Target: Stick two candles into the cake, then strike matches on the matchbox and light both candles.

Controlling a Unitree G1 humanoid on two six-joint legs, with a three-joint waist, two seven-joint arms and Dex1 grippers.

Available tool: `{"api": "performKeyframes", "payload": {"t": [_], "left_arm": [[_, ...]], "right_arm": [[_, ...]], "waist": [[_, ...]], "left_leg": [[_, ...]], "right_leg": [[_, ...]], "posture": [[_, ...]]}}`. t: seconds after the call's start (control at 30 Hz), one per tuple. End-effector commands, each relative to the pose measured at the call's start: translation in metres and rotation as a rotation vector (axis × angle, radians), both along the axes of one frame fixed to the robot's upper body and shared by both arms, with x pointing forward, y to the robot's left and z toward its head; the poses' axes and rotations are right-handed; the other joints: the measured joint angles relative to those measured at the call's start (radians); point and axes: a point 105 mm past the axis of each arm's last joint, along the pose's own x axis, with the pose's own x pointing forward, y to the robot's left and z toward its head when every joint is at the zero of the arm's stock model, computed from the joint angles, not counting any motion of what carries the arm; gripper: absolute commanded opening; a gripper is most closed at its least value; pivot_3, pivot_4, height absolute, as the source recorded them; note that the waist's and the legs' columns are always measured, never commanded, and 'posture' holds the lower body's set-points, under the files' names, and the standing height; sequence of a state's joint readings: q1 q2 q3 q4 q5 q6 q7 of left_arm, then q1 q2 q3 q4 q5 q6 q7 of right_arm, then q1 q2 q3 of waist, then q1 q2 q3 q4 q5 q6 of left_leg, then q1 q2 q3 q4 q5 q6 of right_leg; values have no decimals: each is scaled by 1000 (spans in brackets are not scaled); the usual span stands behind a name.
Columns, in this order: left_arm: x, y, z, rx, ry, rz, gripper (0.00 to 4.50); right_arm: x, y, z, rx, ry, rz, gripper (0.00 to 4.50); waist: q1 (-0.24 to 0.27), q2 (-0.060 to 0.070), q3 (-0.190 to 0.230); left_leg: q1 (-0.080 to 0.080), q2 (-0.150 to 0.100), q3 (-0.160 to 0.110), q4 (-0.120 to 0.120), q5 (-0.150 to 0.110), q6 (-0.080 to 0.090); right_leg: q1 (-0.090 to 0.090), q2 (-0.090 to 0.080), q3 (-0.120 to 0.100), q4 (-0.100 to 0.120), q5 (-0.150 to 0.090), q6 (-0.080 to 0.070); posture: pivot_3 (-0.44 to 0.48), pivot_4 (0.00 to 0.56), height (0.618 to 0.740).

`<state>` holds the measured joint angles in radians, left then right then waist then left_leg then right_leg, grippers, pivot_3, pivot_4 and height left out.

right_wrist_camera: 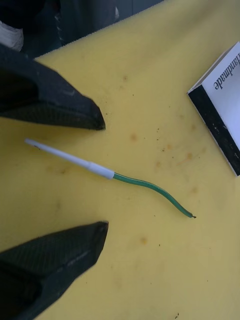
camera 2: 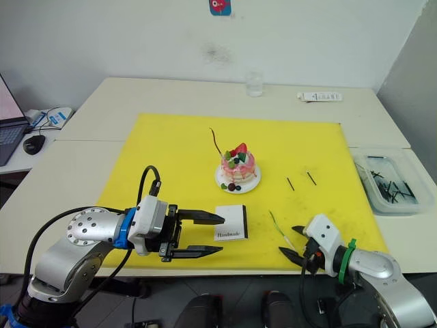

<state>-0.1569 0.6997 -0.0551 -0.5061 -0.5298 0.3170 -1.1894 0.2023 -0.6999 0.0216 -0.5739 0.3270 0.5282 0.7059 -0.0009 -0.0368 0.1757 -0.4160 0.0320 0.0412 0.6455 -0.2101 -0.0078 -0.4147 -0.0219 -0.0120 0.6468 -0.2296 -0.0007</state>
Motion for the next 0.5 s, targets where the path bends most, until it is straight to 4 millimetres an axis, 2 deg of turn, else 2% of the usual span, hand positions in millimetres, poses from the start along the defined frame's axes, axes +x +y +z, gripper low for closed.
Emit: {"api": "performKeyframes", "payload": {"t": [0.03,0.2,0.37,0.5], "left_arm": [[-4,-4,7,-19,-27,-20,2708],[-7,-8,5,-27,-20,-25,2708],[-8,-13,4,-42,-14,-28,2708],[-7,-18,3,-56,-15,-47,2708]], "right_arm": [[1,-5,-3,-28,-7,-36,1738],[4,-9,-3,-40,-16,-56,48],[6,-21,14,-32,-38,-39,15],[9,-56,36,-101,-65,2,15]], "waist": [[0,0,0],[0,0,0],[1,0,0],[2,0,0]], "left_leg": [[0,0,0,0,0,0],[0,0,0,0,0,0],[0,0,0,0,0,0],[0,-2,1,1,0,0]], "right_leg": [[0,0,0,0,0,0],[0,0,0,0,0,0],[0,0,0,-1,0,0],[1,0,0,-1,0,0]], "posture": [[0,150,740],[0,150,740],[0,150,740],[0,150,740]]}}
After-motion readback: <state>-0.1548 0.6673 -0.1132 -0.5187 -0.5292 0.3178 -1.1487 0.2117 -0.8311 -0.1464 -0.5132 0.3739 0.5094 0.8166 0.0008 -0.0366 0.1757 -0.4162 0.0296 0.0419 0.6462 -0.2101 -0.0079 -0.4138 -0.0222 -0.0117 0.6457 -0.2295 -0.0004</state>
